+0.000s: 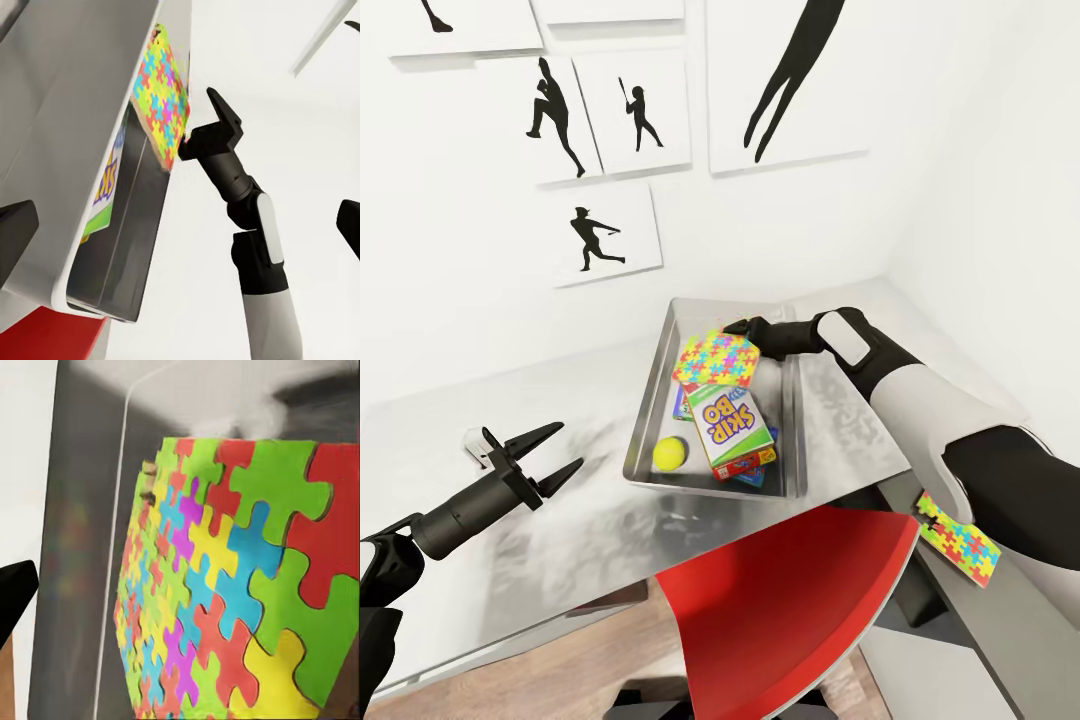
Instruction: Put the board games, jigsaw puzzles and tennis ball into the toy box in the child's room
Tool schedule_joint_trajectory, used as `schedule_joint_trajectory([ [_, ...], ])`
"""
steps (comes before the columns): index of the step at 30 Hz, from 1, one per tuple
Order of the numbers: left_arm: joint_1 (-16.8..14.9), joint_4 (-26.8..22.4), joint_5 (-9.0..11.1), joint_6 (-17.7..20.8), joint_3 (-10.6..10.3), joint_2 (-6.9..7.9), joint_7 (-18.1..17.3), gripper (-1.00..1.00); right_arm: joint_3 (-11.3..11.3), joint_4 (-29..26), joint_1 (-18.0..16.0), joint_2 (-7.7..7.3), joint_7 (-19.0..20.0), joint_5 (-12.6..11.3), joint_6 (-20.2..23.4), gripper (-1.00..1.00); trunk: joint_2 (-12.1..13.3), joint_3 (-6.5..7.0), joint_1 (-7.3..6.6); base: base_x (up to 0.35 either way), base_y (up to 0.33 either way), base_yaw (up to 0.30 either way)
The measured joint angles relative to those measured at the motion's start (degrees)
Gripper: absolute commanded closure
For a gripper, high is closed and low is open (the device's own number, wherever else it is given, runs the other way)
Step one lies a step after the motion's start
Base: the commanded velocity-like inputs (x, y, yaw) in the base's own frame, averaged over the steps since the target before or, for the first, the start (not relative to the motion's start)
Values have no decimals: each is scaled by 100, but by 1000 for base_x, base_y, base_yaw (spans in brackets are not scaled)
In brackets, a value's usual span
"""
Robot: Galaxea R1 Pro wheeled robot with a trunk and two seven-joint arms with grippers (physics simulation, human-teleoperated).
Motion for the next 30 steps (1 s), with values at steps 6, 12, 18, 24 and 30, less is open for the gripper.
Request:
schedule_joint_trajectory([
  [6, 0, 1, 0, 0, 0, 0, -2, -100, 0, 1, 1, -10, 0, 2, -3, -100, 0, 0, 0, 0, 0, 0],
  [12, 1, 1, 1, 0, 0, 0, -6, -100, 0, 2, 0, -21, 0, 1, -5, -100, 0, 0, 0, 0, 0, 0],
  [18, 1, 0, 1, 0, 0, 1, -8, -100, 0, 2, -4, -32, 0, -3, -5, -100, 0, 0, 0, 0, 0, 0],
  [24, 0, 1, 1, 0, 0, 4, -8, -100, 0, -11, -7, -52, -2, -5, -5, -100, 0, 0, 0, 0, 0, 0],
  [30, 0, -1, 1, 0, 0, 14, -12, -100, -10, -236, -5, -125, -69, 0, 11, -100, 0, 0, 0, 0, 0, 0],
])
